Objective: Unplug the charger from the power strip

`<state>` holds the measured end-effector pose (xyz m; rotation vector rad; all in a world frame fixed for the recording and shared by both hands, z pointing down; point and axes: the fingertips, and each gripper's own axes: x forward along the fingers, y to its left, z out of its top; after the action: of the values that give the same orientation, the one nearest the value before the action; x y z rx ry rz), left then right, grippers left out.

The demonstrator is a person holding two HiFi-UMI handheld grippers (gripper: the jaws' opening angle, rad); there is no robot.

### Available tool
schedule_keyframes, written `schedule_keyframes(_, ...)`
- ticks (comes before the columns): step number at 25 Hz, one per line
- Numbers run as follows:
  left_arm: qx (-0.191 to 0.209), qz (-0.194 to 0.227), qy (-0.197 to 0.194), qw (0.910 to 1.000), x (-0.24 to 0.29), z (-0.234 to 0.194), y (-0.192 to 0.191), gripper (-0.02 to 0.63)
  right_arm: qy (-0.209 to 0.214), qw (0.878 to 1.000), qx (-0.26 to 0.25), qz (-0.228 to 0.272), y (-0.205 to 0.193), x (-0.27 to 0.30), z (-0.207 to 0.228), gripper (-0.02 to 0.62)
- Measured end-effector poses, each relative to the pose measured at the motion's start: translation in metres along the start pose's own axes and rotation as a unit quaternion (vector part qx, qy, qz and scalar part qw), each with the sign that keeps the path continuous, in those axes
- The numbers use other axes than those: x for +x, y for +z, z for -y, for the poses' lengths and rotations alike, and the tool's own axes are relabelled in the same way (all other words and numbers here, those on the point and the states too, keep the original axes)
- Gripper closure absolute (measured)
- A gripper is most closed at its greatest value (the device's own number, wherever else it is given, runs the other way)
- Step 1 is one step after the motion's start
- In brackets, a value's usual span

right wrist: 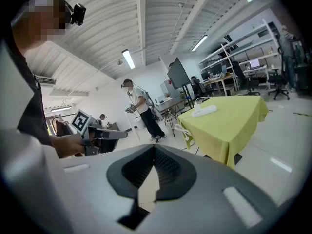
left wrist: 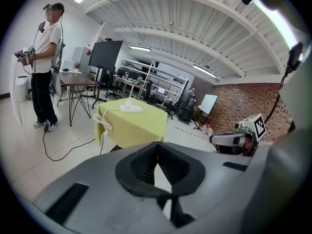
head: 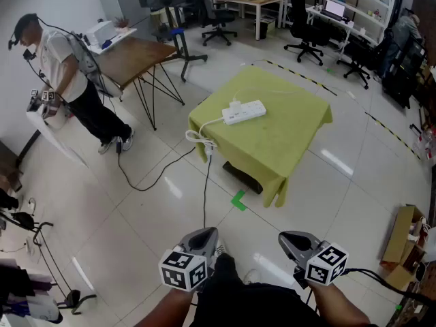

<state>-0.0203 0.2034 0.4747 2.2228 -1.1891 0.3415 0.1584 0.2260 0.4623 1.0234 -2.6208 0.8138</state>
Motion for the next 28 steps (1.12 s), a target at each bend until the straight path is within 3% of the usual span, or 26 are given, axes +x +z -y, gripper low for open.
schedule_keyframes(6,0.006,0.020,-0.004,0.9998,0.028,-0.054,0.058,0.600,-0.010,1.000,-0.023,-0.006,0.047,0.057,0.018,0.592)
schedule_keyframes(14,0.027,0.030,-0.038,0.9985,0.062,-0.113,0.123,0.600,-0.034,0.999,-0.037,0.017,0.114,0.128,0.030,0.592)
schedule_keyframes(20,0.043,0.022,-0.052,0.9975,0.085,-0.148,0.144,0.600,-0.047,0.998,-0.035,0.023,0.126,0.169,0.038,0.592)
schedule_keyframes(28,0.047,-0.001,-0.059,0.9971,0.113,-0.159,0.148,0.600,-0.048,0.998,-0.021,0.021,0.139,0.198,0.062,0.592)
